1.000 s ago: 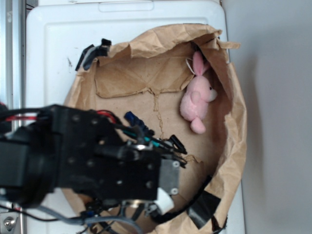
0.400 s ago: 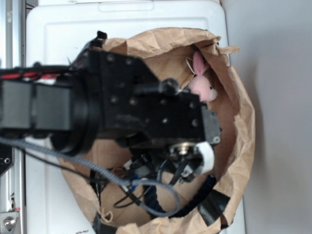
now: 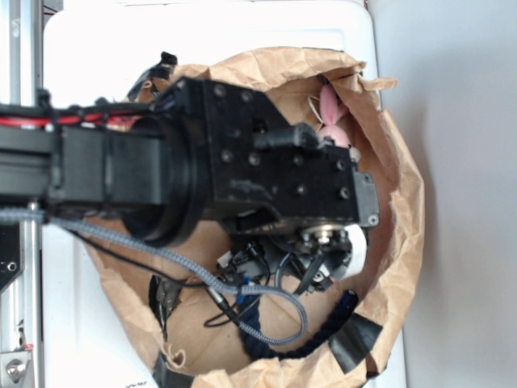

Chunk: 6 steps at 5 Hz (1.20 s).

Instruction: Grab the blue rope.

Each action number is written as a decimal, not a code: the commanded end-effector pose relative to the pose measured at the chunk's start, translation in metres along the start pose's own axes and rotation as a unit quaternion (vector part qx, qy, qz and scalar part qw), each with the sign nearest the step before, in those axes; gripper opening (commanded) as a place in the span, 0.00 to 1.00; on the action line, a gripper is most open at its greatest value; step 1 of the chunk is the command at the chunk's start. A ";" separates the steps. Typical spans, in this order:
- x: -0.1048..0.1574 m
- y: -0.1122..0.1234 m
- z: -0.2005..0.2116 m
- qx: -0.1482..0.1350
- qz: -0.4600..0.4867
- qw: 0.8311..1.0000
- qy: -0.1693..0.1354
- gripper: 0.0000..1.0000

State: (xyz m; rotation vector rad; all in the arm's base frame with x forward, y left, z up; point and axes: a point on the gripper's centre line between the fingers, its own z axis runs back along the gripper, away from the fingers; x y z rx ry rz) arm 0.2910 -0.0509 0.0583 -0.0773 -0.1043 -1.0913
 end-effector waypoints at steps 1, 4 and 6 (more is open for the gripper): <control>0.012 0.009 0.005 0.034 -0.068 0.997 -0.024 1.00; 0.033 -0.069 0.027 0.035 -0.140 0.988 -0.048 1.00; 0.032 -0.056 0.014 0.013 -0.115 0.993 -0.037 1.00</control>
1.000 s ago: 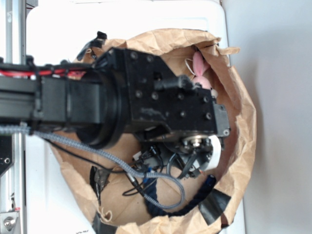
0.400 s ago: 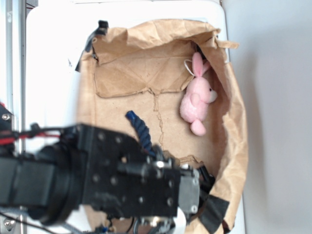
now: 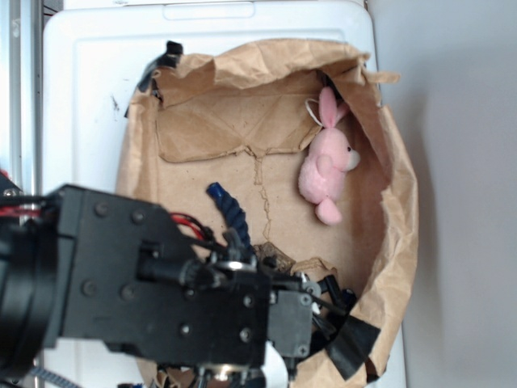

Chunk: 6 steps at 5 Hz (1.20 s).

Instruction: Grab the blue rope.

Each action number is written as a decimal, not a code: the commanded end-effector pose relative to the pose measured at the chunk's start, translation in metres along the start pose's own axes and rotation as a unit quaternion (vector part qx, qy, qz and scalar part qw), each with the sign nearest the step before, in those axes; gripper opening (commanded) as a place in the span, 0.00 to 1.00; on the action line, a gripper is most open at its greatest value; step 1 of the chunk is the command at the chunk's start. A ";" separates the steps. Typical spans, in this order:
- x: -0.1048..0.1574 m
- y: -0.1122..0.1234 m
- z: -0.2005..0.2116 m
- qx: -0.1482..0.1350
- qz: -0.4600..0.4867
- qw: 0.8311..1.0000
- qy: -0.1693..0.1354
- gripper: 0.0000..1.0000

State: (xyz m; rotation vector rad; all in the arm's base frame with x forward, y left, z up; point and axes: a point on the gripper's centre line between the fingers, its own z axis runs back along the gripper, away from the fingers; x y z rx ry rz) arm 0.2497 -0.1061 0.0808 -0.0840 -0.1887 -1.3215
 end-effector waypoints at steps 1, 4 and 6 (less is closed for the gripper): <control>-0.007 0.017 -0.017 -0.014 0.008 1.000 0.002 1.00; 0.004 0.017 -0.055 -0.026 -0.007 0.999 0.041 0.96; -0.007 0.011 -0.036 0.003 -0.005 0.999 0.045 0.00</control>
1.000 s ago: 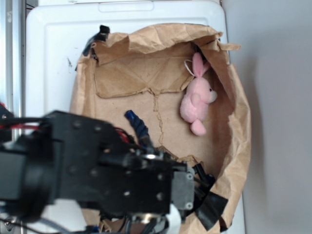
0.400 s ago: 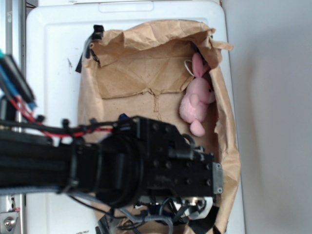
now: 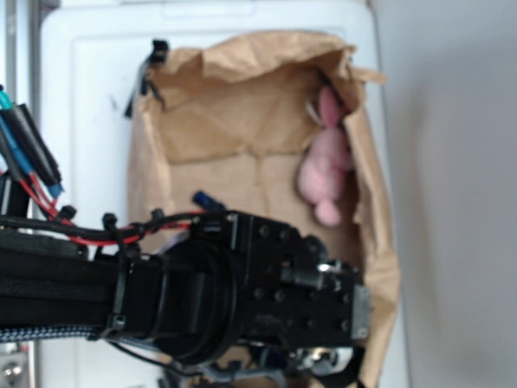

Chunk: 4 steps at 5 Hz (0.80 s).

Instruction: Grab the blue rope.

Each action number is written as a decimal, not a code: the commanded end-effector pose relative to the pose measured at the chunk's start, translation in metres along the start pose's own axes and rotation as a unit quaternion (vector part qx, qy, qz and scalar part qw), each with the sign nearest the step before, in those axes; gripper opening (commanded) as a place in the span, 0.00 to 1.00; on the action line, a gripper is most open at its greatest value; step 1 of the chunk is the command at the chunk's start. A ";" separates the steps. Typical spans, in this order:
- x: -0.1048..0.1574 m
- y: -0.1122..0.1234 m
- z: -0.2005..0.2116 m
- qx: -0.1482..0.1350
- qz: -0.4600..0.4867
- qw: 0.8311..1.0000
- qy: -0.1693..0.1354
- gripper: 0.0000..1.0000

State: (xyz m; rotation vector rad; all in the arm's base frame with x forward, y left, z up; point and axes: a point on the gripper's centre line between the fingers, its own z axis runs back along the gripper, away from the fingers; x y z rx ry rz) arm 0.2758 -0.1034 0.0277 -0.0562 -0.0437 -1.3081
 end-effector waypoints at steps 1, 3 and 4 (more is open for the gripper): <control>0.003 -0.011 0.016 0.033 -0.003 0.999 -0.019 0.00; 0.017 -0.016 0.010 0.015 0.007 0.999 -0.051 1.00; -0.020 -0.014 0.045 0.016 -0.011 0.998 -0.054 1.00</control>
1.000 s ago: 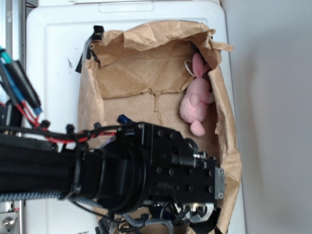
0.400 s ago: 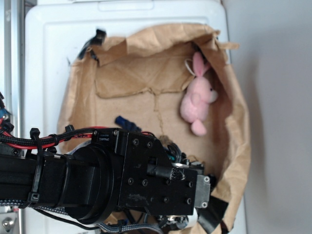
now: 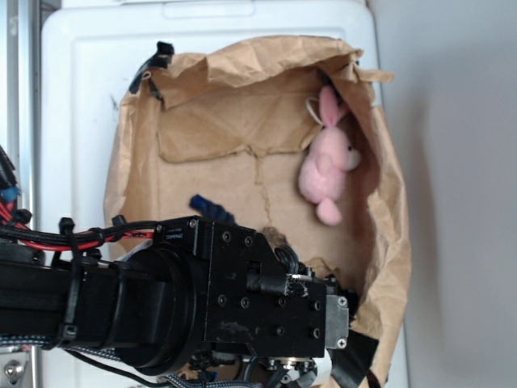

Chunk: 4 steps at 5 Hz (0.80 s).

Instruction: Grab the blue rope.

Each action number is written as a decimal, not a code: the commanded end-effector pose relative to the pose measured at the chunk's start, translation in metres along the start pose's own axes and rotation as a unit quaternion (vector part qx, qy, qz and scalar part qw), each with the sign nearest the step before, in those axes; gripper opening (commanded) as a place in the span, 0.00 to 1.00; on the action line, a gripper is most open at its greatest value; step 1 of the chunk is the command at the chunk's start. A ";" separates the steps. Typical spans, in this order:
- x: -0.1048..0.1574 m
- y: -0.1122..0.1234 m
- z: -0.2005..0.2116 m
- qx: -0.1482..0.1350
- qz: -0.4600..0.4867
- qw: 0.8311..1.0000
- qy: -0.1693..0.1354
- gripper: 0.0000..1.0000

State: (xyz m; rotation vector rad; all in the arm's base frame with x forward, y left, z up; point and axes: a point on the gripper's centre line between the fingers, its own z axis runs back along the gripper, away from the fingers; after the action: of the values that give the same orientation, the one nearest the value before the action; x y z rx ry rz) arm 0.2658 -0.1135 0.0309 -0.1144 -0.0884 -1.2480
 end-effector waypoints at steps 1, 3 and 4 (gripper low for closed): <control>-0.026 0.000 0.046 0.022 -0.048 0.998 -0.025 1.00; -0.022 -0.004 0.020 0.003 -0.052 0.999 -0.004 1.00; -0.006 -0.029 0.003 -0.002 -0.060 0.998 0.000 1.00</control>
State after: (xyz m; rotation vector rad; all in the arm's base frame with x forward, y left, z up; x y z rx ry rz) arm 0.2456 -0.1125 0.0306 -0.1187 -0.0652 -1.3375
